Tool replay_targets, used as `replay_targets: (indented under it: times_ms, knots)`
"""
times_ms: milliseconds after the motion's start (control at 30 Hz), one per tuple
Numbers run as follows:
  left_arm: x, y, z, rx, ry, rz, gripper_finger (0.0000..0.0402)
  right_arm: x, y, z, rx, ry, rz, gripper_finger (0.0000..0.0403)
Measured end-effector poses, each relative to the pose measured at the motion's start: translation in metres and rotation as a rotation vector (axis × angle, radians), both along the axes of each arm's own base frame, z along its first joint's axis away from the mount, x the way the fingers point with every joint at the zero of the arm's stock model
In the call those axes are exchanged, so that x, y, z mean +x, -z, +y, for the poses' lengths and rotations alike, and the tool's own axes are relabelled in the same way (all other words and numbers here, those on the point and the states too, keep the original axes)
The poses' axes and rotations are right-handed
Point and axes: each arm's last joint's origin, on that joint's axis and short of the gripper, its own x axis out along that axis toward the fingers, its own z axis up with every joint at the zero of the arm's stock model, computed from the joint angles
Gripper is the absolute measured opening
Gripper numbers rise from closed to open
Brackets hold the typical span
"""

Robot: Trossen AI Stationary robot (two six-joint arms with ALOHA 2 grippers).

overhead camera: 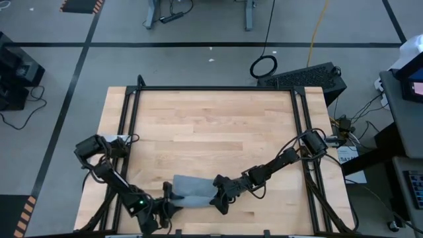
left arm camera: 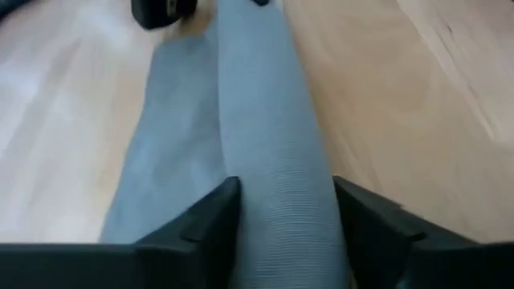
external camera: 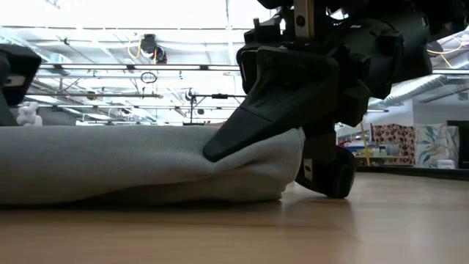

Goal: Roll towel
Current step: Roll the gray towel

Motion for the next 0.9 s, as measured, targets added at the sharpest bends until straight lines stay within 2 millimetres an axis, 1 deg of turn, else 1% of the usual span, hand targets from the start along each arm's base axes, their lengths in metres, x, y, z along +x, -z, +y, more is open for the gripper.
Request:
replay_targets:
  times_ms: [67,200,233,267,433,500,533,600,700,800,867,900]
  knots:
    - [0.002,0.000,0.002,-0.043,-0.025,0.009,0.0151,0.000,0.000,0.000,-0.001,0.001,-0.001,0.0013]
    - [0.008,0.000,0.005,-0.156,-0.057,0.062,0.0036,0.000,0.000,0.000,-0.005,0.009,-0.002,0.0022]
    - [0.009,0.000,0.006,-0.192,-0.066,0.077,0.0022,0.000,-0.002,0.000,-0.006,0.005,-0.007,0.0029]
    - [0.011,-0.002,0.006,-0.226,-0.077,0.087,0.0018,-0.001,-0.003,0.001,-0.017,-0.004,-0.012,0.0037]
    - [0.016,-0.013,0.011,-0.371,-0.116,0.124,0.0031,-0.004,-0.014,0.001,-0.102,-0.090,-0.063,0.0102]
    - [0.017,-0.021,0.013,-0.403,-0.111,0.127,0.0027,-0.008,-0.025,0.003,-0.165,-0.141,-0.104,0.0127]
    - [0.018,-0.026,0.014,-0.421,-0.109,0.126,0.0024,-0.010,-0.033,0.005,-0.204,-0.160,-0.134,0.0138]
    - [0.019,-0.036,0.017,-0.456,-0.102,0.122,0.0018,-0.019,-0.048,0.010,-0.339,-0.185,-0.176,0.0156]
    - [0.018,-0.043,0.028,-0.488,-0.116,0.108,0.0016,-0.036,-0.059,0.028,-0.577,-0.218,-0.235,0.0178]
    - [0.011,-0.037,0.043,-0.539,-0.183,0.120,0.0015,-0.051,-0.068,0.051,-0.754,-0.208,-0.350,0.0196]
    - [0.009,-0.030,0.049,-0.618,-0.189,0.119,0.0015,-0.059,-0.064,0.065,-0.846,-0.156,-0.399,0.0207]
    - [0.008,-0.026,0.051,-0.657,-0.179,0.110,0.0015,-0.062,-0.059,0.071,-0.888,-0.136,-0.408,0.0213]
